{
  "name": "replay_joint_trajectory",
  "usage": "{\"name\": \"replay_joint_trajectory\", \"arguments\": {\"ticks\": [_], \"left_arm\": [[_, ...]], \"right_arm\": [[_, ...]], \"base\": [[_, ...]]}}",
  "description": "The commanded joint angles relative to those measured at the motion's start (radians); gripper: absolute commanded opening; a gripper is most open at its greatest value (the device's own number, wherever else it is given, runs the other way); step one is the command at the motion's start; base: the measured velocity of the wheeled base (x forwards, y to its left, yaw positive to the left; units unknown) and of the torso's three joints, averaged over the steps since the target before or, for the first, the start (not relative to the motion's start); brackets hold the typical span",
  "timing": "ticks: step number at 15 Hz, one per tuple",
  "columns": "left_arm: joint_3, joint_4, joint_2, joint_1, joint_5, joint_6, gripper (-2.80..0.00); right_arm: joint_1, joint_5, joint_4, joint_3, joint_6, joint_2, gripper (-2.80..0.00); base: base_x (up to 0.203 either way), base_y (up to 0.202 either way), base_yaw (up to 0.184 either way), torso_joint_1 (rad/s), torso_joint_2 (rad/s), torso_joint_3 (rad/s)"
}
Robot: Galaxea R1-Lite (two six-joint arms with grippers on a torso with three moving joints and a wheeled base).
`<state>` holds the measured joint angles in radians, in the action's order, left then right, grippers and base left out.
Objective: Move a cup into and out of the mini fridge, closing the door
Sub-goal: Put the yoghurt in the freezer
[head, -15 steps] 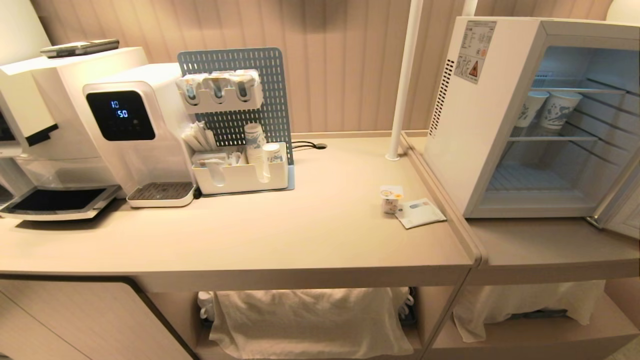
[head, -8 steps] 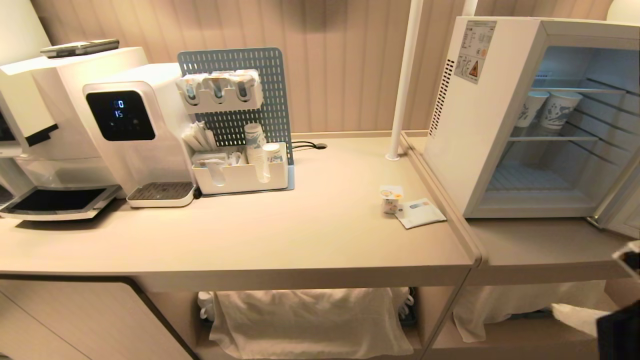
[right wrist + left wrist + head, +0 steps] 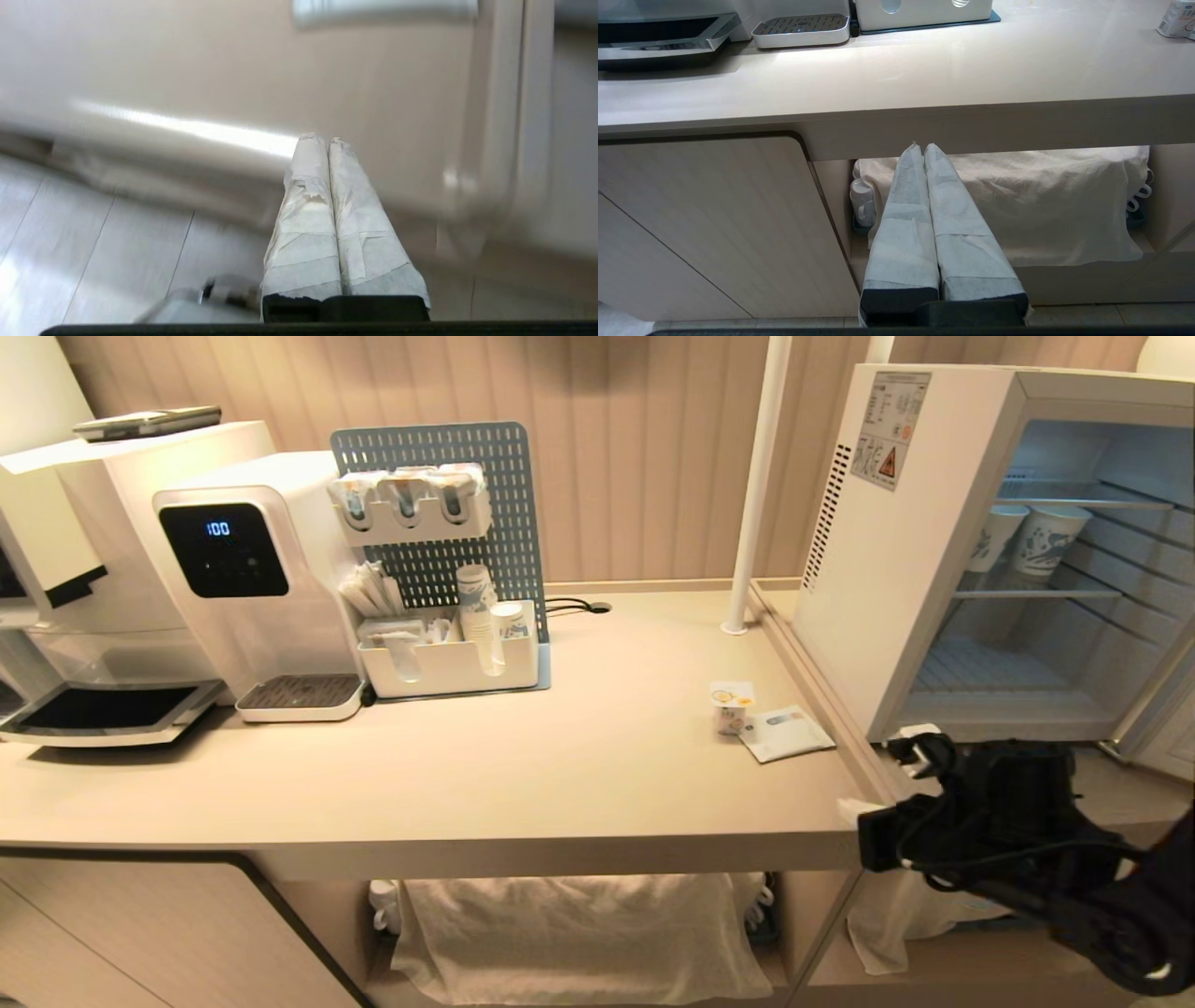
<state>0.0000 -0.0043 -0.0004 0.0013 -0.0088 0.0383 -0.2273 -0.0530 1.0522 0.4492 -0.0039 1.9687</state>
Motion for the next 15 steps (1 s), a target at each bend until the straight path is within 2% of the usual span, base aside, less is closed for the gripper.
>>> {"name": "replay_joint_trajectory", "arguments": {"ticks": [1, 6, 11, 15], "left_arm": [[0.002, 0.000, -0.001, 0.000, 0.000, -0.005, -2.80], [0.002, 0.000, -0.001, 0.000, -0.002, -0.005, -2.80], [0.002, 0.000, 0.000, 0.000, 0.000, -0.011, -2.80], [0.002, 0.000, -0.001, 0.000, 0.000, -0.011, -2.80]], "right_arm": [[-0.069, 0.095, 0.086, 0.097, 0.008, 0.113, 0.00], [-0.090, 0.133, -0.032, 0.262, 0.010, 0.150, 0.00], [-0.091, 0.172, -0.086, 0.416, 0.010, 0.265, 0.00], [-0.093, 0.265, -0.097, 0.566, 0.004, 0.379, 0.00]], "base": [[0.000, 0.000, 0.000, 0.000, 0.00, 0.000], [0.000, 0.000, 0.000, 0.000, 0.00, 0.000], [0.000, 0.000, 0.000, 0.000, 0.00, 0.000], [0.000, 0.000, 0.000, 0.000, 0.00, 0.000]]}}
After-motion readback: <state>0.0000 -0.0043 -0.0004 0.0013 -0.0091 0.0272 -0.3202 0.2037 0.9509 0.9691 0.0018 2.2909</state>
